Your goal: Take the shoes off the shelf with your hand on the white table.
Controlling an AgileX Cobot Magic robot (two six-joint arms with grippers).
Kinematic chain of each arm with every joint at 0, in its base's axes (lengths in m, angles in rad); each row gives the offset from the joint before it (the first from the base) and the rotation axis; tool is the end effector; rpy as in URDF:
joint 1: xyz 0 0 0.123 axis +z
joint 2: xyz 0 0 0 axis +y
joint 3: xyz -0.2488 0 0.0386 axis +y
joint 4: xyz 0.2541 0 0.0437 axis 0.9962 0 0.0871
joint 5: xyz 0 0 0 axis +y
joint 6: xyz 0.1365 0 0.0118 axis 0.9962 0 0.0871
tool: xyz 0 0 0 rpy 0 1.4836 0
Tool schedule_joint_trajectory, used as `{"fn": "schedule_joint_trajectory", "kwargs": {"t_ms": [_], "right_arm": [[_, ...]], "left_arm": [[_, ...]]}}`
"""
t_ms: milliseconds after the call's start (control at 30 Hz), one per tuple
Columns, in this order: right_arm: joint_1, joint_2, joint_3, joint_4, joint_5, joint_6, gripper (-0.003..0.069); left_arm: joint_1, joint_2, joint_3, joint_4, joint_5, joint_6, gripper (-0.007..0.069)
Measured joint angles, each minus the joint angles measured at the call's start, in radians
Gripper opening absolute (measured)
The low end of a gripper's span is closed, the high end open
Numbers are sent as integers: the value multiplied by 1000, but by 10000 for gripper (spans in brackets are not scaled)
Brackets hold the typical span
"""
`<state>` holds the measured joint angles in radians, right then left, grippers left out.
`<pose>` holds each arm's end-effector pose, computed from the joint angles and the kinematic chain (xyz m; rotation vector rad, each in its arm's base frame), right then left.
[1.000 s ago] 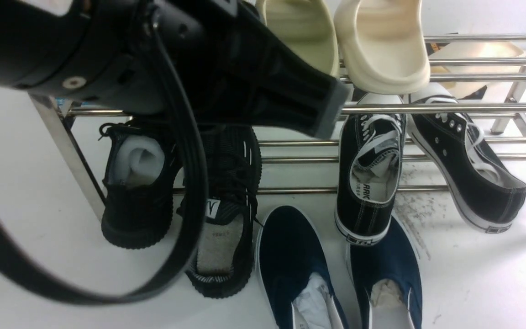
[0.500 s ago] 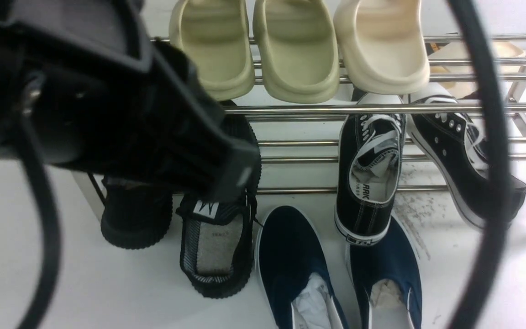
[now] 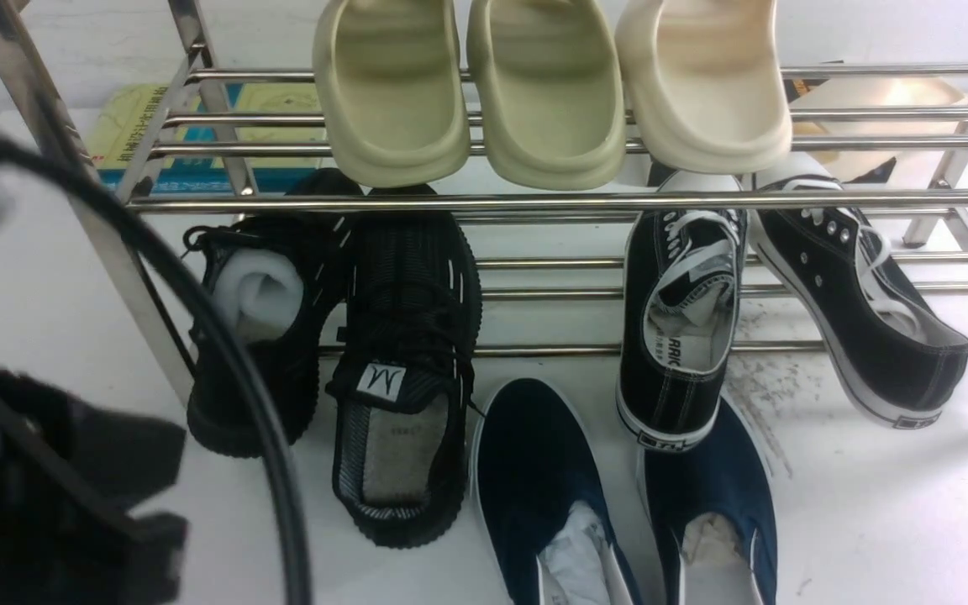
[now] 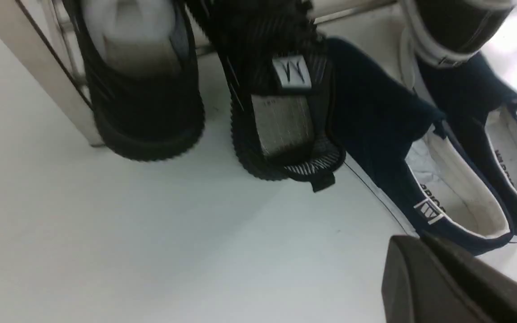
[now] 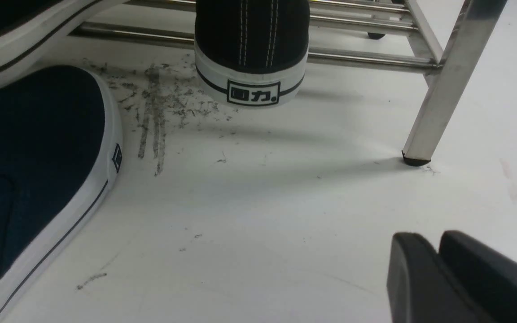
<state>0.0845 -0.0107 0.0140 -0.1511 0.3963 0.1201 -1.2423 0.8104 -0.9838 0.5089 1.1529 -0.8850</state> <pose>0.1355 0.0035 0.1602 -0.0577 1.8777 -0.0099 0.1162 -0.1517 0.3254 0.4648 2.2890 -0.4085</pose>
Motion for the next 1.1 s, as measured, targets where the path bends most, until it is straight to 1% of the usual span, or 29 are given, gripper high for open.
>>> {"fn": "schedule_joint_trajectory", "kwargs": {"t_ms": [33,100,133,167,200,233,300,367,500,667,767,867,900,933,967,1000,1033,1067,1100], "right_arm": [[0,0,0,0,0,0,107],[0,0,0,0,0,0,110],[0,0,0,0,0,0,111],[0,0,0,0,1,-1,111],[0,0,0,0,1,-2,112],[0,0,0,0,1,-2,115],[0,0,0,0,1,-2,117],[0,0,0,0,1,-2,119],[0,0,0,0,1,-2,123],[0,0,0,0,1,-2,129],[0,0,0,0,1,-2,134],[0,0,0,0,1,-2,136],[0,0,0,0,1,-2,138],[0,0,0,0,1,-2,139],[0,0,0,0,1,-2,143],[0,0,0,0,1,-2,143],[0,0,0,0,1,-2,145],[0,0,0,0,1,-2,146],[0,0,0,0,1,-2,146]], "left_arm": [[0,0,9,0,-29,-11,33],[0,9,115,9,-255,-78,34],[0,16,137,16,-318,-95,35],[0,25,171,29,-420,-123,36],[0,33,193,39,-474,-140,36],[0,55,223,65,-594,-175,38],[0,70,237,95,-642,-188,41],[0,83,242,150,-656,-193,44],[0,96,242,204,-654,-208,50],[0,97,242,211,-654,-214,54],[15,90,246,197,-608,-211,54],[98,37,287,123,-577,-185,54],[146,13,313,89,-573,-169,54],[157,0,319,82,-572,-159,54],[269,-75,392,7,-568,-101,55],[293,-84,401,-8,-568,-94,56],[366,-145,461,-54,-568,-40,58],[415,-183,496,-84,-568,-5,60],[440,-203,514,-99,-568,5,61]]}}
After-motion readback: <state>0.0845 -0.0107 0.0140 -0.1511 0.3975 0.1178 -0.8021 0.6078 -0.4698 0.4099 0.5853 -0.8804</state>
